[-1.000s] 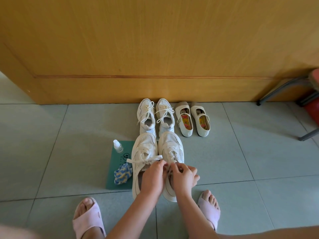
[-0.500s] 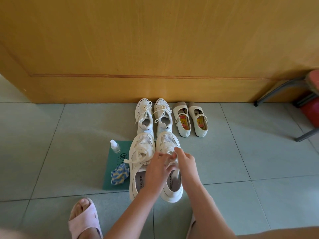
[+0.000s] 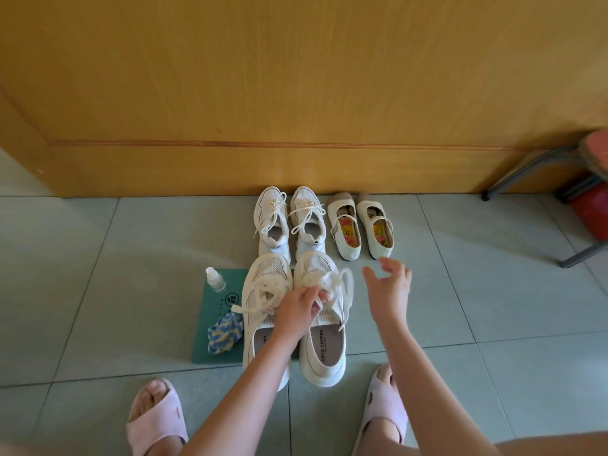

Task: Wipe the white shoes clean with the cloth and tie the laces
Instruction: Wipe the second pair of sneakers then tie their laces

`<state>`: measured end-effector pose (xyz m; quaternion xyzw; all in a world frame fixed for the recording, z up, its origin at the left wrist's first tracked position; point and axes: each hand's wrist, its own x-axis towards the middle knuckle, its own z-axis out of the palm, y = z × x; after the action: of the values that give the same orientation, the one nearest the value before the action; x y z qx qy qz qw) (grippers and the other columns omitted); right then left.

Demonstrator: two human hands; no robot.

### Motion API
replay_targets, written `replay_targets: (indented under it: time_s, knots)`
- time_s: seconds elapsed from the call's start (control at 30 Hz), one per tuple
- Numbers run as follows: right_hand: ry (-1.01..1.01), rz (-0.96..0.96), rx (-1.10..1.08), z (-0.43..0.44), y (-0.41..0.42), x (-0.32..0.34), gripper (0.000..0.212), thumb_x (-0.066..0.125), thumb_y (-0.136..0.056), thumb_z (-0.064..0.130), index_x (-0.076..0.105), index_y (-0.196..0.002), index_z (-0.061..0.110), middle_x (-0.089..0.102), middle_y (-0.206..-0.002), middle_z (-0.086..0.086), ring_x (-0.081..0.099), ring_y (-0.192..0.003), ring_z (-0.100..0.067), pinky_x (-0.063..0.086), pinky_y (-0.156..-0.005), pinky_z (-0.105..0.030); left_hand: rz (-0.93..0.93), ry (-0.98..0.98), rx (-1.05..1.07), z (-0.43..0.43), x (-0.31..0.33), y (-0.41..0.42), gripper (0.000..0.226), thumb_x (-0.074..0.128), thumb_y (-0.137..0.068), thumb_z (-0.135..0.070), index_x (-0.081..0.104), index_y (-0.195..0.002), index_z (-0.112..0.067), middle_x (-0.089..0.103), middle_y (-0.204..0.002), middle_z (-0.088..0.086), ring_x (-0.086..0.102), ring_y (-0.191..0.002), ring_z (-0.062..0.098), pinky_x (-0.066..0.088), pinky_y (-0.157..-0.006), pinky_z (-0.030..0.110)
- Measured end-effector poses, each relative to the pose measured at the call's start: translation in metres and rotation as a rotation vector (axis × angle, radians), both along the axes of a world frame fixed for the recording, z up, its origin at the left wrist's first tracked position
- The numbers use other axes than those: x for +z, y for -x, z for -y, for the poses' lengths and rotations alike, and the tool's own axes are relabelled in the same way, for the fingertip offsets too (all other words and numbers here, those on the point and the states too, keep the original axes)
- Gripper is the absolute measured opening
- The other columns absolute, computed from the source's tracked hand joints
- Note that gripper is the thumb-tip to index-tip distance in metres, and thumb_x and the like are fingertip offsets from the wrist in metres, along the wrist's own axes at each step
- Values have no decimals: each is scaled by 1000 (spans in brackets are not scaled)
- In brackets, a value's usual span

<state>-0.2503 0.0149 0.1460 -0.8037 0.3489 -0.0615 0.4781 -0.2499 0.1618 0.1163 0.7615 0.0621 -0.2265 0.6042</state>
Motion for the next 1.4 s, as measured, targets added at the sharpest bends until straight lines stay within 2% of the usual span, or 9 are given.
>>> replay_targets:
  time_s: [0.13, 0.23, 0.33, 0.43, 0.6, 0.8, 1.03, 1.23, 1.4]
  knots:
    - [-26, -267, 261, -16, 18, -12, 46, 58, -88, 46, 67, -83, 1, 63, -73, -3, 52, -61, -15, 39, -57, -25, 18, -96, 23, 3, 3, -3, 30, 43, -99, -27, 66, -84, -14, 61, -74, -5, 54, -62, 1, 39, -50, 6]
    - [-57, -299, 284, -24, 24, -15, 54, 65, -79, 55, 47, -52, 12, 44, -46, 6, 34, -42, -9, 28, -44, -20, 36, -208, -3, 2, 0, -5, 34, 45, -98, -35, 70, -95, -12, 66, -80, 0, 54, -65, 5, 36, -50, 8]
    - [-117, -356, 276, -27, 23, -14, 61, 68, -74, 57, 33, -45, 17, 29, -36, 9, 27, -38, -9, 29, -45, -19, 54, -215, 52, -1, -2, -6, 34, 47, -97, -34, 73, -93, -14, 68, -80, 0, 54, -64, 4, 36, -48, 8]
    - [-199, -403, 265, -28, 22, -14, 54, 72, -74, 51, 40, -50, 15, 39, -46, 4, 35, -45, -11, 32, -49, -22, 101, -254, 60, 1, -2, -5, 35, 48, -97, -33, 75, -88, -12, 68, -75, 0, 52, -59, 2, 38, -47, 7]
    - [-421, -297, 87, -28, 24, -11, 8, 64, -82, 11, 66, -79, 4, 54, -69, -8, 40, -53, -10, 34, -42, -14, -24, -209, 70, 6, 3, -6, 38, 44, -97, -29, 74, -80, -13, 60, -62, -9, 53, -52, 1, 36, -42, 7]
    - [-370, -281, 160, -34, 21, -15, 34, 79, -72, 39, 71, -74, 6, 57, -56, 4, 48, -51, -7, 36, -47, -17, -117, -57, 132, 5, 5, -11, 29, 49, -95, -27, 73, -82, -16, 62, -67, -7, 52, -62, 3, 41, -52, 11]
    - [-530, -167, 24, -36, 18, -8, 15, 64, -83, 16, 65, -73, 6, 52, -61, -1, 45, -56, -11, 37, -47, -17, -92, -43, 167, 3, 3, -8, 25, 52, -95, -25, 72, -89, -12, 64, -65, -3, 56, -60, 0, 42, -51, 7]
    - [-662, -204, 20, -29, 19, -12, 18, 64, -84, 21, 62, -71, 9, 53, -67, -1, 46, -55, -11, 35, -56, -21, -21, -187, -105, 6, 6, -9, 21, 47, -97, -28, 67, -92, -26, 62, -73, -12, 56, -67, 6, 46, -63, 20]
    - [-610, -145, 99, -32, 19, -5, 12, 61, -89, 16, 71, -89, 10, 65, -73, 1, 56, -64, -4, 41, -45, -8, 80, -323, -245, 7, 4, -3, 24, 47, -95, -30, 64, -110, -24, 66, -83, -3, 55, -71, 10, 37, -59, 23]
